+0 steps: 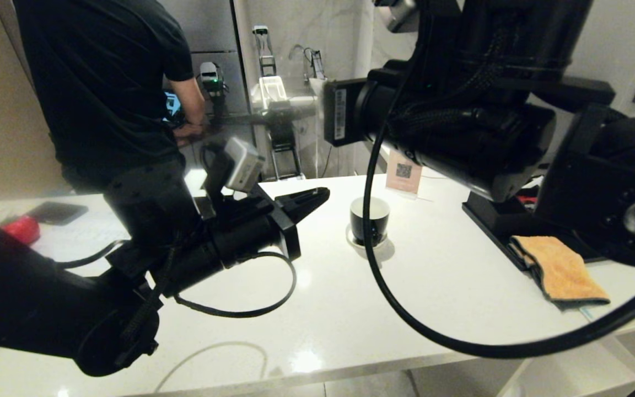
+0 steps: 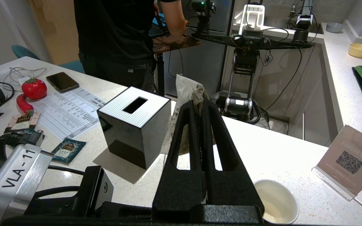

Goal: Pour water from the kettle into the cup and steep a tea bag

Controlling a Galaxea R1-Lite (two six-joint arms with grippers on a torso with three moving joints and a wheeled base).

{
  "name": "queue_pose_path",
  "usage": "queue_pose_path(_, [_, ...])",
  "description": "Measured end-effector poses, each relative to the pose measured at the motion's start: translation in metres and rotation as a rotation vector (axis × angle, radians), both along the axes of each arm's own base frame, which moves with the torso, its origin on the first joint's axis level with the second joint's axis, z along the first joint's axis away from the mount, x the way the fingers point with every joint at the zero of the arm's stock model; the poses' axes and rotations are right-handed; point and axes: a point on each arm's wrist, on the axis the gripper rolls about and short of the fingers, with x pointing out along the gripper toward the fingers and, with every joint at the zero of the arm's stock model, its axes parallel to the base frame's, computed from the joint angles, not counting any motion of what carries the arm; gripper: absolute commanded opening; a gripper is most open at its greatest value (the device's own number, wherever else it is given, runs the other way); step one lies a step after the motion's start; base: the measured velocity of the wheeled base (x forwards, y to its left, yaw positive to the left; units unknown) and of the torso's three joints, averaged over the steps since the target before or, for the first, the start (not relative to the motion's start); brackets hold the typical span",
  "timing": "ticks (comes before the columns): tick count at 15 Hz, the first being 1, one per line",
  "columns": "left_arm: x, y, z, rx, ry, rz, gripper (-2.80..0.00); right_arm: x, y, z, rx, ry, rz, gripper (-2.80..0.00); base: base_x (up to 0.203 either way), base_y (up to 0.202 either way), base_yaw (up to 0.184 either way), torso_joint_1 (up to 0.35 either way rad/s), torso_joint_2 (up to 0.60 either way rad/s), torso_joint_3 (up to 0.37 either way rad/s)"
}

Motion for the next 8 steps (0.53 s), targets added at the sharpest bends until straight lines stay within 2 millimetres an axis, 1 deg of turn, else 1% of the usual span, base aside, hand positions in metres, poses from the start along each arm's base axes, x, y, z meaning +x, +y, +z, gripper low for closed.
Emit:
queue_pose_path(3, [-0.001, 0.000, 0.001, -0.002, -0.004, -0.001, -2.80, 0.001, -0.001, 0.000, 0.011, 0.004, -0.003, -2.80, 0.000, 0.000, 0.000, 0.000, 0.00, 0.000])
queue_pose_path(8, [-0.006, 0.004, 0.001, 0.002, 0.001, 0.000, -2.80, 0.013, -0.012, -0.019, 0.006, 0.023, -0.046, -2.80, 0.000, 0.000, 0.000, 0.000, 0.00, 0.000])
